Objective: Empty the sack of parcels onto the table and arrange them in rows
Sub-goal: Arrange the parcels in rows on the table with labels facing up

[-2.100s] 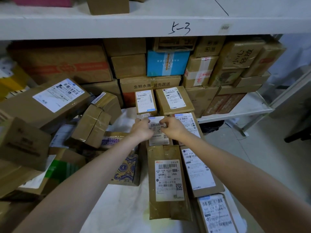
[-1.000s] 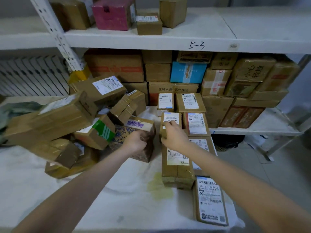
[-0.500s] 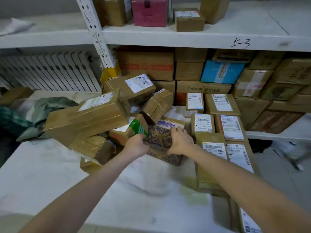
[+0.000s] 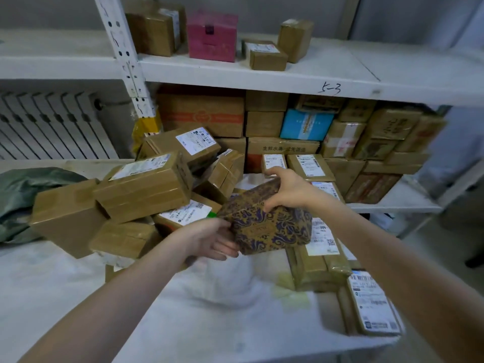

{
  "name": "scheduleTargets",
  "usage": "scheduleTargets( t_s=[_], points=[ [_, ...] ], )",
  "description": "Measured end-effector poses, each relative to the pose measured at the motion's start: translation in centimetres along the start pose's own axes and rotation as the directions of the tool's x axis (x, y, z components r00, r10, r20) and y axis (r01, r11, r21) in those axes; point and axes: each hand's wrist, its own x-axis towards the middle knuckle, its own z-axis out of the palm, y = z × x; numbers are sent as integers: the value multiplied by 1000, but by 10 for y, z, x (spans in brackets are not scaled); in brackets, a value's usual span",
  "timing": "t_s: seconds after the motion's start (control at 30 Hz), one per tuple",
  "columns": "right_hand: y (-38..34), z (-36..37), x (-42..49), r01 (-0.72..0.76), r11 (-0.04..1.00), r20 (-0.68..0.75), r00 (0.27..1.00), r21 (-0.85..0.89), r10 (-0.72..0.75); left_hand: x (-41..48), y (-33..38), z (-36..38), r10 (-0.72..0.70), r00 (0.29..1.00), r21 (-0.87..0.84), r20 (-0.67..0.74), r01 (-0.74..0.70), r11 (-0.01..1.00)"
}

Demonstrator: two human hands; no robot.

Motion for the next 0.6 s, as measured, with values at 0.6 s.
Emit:
scheduleTargets(
  t_s=[0.6],
  points=[
    [59,51,-81,482,691,-95,780,-539,-618,-1,-5,46,88,993,-547,76,-32,836]
  ],
)
